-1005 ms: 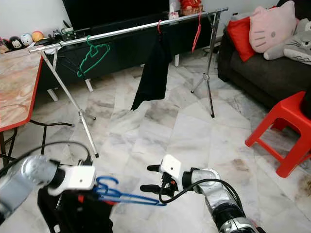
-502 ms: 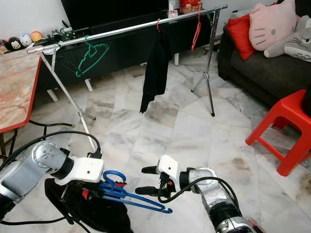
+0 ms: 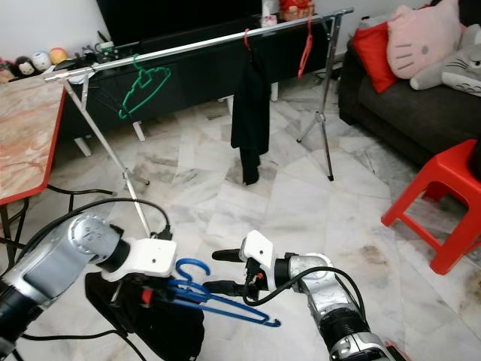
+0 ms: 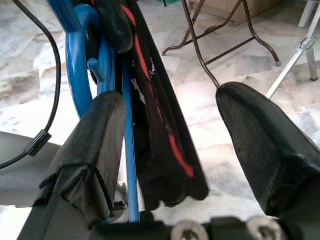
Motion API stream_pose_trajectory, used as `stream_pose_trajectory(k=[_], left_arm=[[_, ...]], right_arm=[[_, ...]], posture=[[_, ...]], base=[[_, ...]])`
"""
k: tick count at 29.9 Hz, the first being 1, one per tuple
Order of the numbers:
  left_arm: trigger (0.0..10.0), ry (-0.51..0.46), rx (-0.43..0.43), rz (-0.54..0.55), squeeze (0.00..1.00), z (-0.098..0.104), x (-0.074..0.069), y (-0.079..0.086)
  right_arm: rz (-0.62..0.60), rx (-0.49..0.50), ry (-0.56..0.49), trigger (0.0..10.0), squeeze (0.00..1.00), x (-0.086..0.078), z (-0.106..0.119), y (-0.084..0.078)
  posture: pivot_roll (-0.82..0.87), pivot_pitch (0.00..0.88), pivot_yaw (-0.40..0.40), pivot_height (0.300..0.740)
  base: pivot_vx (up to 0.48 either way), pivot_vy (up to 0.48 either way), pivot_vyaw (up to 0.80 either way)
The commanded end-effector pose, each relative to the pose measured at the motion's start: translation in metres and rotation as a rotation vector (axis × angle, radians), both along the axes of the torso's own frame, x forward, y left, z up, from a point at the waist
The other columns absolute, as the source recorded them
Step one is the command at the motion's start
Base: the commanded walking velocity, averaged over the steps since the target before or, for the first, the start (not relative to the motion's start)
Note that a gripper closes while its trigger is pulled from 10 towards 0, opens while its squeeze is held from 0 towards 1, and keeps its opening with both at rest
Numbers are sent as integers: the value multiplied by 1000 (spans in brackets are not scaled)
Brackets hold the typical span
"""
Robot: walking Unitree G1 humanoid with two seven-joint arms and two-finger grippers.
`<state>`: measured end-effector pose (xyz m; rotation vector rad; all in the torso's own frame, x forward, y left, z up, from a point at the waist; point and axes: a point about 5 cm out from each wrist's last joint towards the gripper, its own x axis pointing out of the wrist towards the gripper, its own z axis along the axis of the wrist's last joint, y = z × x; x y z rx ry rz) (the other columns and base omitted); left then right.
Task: Hang hanger
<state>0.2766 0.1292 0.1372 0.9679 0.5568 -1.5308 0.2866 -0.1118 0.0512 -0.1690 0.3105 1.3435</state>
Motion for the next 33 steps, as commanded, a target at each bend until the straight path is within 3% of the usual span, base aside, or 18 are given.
stream_pose_trajectory(k=[1, 9, 11, 13, 17, 22, 33], left_arm=[[10000, -60, -10, -9, 0, 16, 7, -6], [10000, -74, -35, -14, 0, 20, 11, -18], [10000, -77, -40, -15, 0, 21, 12, -20], [10000, -78, -40, -15, 0, 21, 12, -20], [10000, -86, -26, -6, 0, 18, 13, -18], [10000, -82, -22, 7, 0, 17, 13, -14], [10000, -87, -13, 20, 0, 16, 15, -11]], right_arm=[[41, -22, -6, 10000, 0, -2, -3, 11], [41, 9, 20, 10000, 0, -3, -4, 13], [29, 62, 35, 10000, 0, -1, 1, 13], [25, 66, 33, 10000, 0, 0, 2, 13], [-116, 55, -32, 10000, 0, 12, 6, -1], [-136, 133, -10, 10000, 0, 13, 12, -4], [-119, 192, 35, 10000, 0, 11, 14, -5]], posture=[[-62, 0, 102, 740], [-67, 0, 103, 740], [-66, 0, 104, 740], [-66, 0, 104, 740], [-73, 0, 105, 740], [-74, 0, 107, 740], [-73, 0, 110, 740]], base=[[0, 0, 0], [0, 0, 0], [0, 0, 0], [0, 0, 0], [0, 0, 0], [0, 0, 0], [0, 0, 0]])
